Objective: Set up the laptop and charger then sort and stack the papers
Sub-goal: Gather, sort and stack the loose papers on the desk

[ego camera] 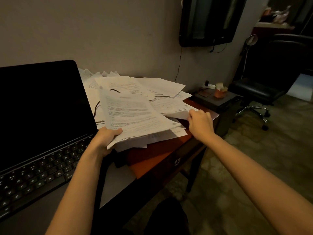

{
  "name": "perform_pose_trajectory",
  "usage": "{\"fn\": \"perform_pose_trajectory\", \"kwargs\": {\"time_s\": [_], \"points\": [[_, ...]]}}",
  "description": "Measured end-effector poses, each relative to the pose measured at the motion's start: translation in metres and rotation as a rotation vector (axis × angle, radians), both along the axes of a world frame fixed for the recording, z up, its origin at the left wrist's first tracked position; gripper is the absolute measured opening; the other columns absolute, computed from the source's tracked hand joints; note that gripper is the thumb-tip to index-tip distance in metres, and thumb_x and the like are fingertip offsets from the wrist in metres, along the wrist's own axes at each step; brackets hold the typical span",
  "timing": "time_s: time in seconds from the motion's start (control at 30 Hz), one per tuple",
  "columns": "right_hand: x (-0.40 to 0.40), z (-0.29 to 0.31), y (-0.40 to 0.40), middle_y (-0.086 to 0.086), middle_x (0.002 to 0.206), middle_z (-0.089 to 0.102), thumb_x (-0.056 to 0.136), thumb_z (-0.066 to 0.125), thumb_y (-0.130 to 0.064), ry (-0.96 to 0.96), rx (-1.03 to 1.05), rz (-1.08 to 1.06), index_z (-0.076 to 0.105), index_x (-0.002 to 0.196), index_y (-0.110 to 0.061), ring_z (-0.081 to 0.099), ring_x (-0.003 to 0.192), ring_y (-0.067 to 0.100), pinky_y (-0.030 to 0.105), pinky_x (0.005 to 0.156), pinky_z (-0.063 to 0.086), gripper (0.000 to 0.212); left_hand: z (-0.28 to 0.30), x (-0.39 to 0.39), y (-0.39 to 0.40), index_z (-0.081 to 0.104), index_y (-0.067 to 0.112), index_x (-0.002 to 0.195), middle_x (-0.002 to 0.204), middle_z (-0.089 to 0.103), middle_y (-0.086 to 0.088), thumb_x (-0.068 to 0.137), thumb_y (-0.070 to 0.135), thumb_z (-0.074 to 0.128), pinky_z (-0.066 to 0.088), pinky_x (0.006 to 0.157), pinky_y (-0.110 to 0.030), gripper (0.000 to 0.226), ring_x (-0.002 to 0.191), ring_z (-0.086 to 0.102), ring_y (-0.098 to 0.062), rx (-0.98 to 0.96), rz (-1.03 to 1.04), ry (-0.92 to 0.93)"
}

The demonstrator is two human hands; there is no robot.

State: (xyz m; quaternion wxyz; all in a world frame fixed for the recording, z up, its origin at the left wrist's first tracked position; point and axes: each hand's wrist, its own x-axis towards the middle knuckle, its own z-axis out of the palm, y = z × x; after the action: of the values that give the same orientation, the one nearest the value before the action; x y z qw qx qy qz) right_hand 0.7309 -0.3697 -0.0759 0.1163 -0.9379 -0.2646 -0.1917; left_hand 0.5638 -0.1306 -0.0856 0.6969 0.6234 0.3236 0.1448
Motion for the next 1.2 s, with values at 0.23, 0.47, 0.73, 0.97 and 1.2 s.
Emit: {"fn": "perform_pose_trajectory", "kwargs": {"time_s": [0.23, 0.47, 0.73, 0.97, 1.2], "points": [[-0.014, 0.039, -0.02, 0.005, 0.083, 0.061, 0.099, 0.043, -0.022, 0.063, 0.502, -0.114, 0.06, 0.092, -0.013, 0.055, 0.072, 0.02, 0.032, 0.064, 0.043, 0.02, 0.008, -0.01, 0.001, 0.054, 0.007, 0.117, 0.056, 0.053, -0.001, 0.097, 0.009, 0.049, 0.022, 0.029, -0.013, 0.02, 0.031, 0.038, -0.007, -0.022, -0.225, 0.132], [-0.039, 0.08, -0.039, 0.007, 0.082, 0.06, 0.1, 0.042, -0.019, -0.215, 0.892, -0.176, 0.062, 0.098, -0.004, 0.052, 0.072, 0.014, 0.015, 0.053, 0.03, 0.025, 0.011, -0.01, 0.0, 0.054, 0.009, 0.116, 0.07, 0.06, 0.0, 0.097, 0.006, 0.048, 0.04, 0.032, -0.016, 0.02, 0.048, 0.055, -0.011, -0.014, -0.277, 0.091], [-0.122, 0.059, 0.021, 0.006, 0.066, 0.061, 0.103, 0.037, -0.021, -0.662, 0.686, 0.525, 0.055, 0.103, -0.009, 0.049, 0.052, 0.004, 0.012, 0.049, 0.043, 0.022, 0.007, -0.011, -0.003, 0.056, 0.001, 0.119, 0.114, 0.064, -0.01, 0.093, -0.004, 0.049, 0.055, 0.065, -0.02, 0.027, 0.09, 0.064, -0.016, 0.031, -0.346, 0.058], [-0.129, -0.032, 0.066, 0.008, 0.087, 0.072, 0.092, 0.058, -0.012, -0.406, 0.33, 0.836, 0.071, 0.093, -0.005, 0.07, 0.079, 0.019, 0.035, 0.065, 0.057, 0.015, 0.008, -0.01, -0.014, 0.053, 0.029, 0.118, 0.111, 0.062, 0.007, 0.096, 0.06, 0.021, 0.049, 0.08, -0.024, 0.05, 0.099, 0.06, -0.011, 0.092, -0.297, -0.045], [-0.13, -0.031, 0.066, 0.005, 0.088, 0.073, 0.095, 0.047, -0.026, -0.198, 0.322, 0.79, 0.07, 0.096, -0.012, 0.07, 0.079, 0.021, 0.036, 0.058, 0.057, 0.027, 0.0, -0.007, -0.009, 0.058, 0.01, 0.113, 0.125, 0.062, -0.015, 0.096, 0.006, 0.048, 0.056, 0.075, -0.027, 0.021, 0.092, 0.068, -0.018, 0.035, -0.362, -0.045]]}}
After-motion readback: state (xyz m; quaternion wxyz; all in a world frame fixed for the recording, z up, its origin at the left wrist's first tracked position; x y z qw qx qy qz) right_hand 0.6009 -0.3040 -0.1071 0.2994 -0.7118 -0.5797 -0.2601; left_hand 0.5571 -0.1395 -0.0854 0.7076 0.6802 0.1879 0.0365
